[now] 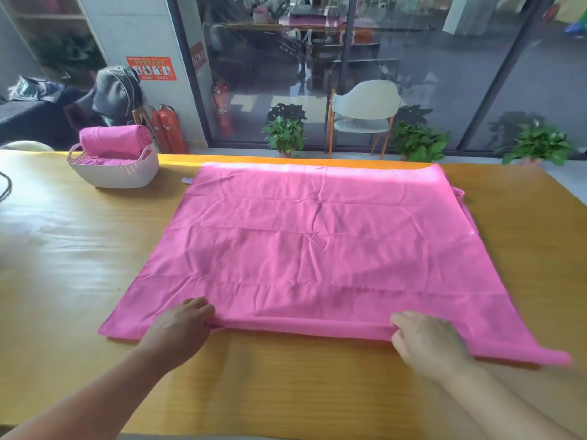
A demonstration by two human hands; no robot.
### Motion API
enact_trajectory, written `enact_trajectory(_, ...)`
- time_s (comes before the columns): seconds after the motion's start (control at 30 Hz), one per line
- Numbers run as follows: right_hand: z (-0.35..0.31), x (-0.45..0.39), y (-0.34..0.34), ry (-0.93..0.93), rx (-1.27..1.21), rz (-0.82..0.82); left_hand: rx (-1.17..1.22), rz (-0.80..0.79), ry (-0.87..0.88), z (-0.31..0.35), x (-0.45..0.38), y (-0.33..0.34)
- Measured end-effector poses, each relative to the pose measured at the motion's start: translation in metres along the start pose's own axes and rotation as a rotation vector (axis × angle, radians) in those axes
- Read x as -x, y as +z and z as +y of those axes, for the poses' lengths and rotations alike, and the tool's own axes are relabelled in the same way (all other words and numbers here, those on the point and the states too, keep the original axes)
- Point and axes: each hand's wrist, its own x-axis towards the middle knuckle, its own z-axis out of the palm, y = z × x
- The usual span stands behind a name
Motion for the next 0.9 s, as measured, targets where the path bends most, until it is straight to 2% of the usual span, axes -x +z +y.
enact_trajectory(0.1, 0.010, 0.008, 0.002, 0.025, 0.030, -0.008, 0.046, -0.016, -0.238, -0.014, -0.002, -0.006)
enact_trajectory(0.23, 0.028, 0.024, 0.005, 0.066, 0.110, -0.128, 0.044, -0.036, -0.241, -0.034, -0.003, -0.017)
enact_trajectory(0.33, 0.042, 0.027, 0.001, 0.187, 0.133, -0.113, 0.039, -0.064, -0.270, -0.049, -0.007, -0.024)
enact_trajectory(0.47, 0.059, 0.013, -0.002, 0.299, 0.033, -0.089, 0.014, -0.114, -0.278, -0.059, -0.014, -0.027)
enact_trajectory(0.77, 0.055, -0.012, -0.018, 0.330, -0.021, -0.081, -0.022, -0.126, -0.261, -0.048, -0.035, -0.027)
enact_trajectory(0.9, 0.052, -0.015, -0.019, 0.331, -0.035, -0.093, -0.015, -0.216, -0.255, -0.029, -0.049, -0.033)
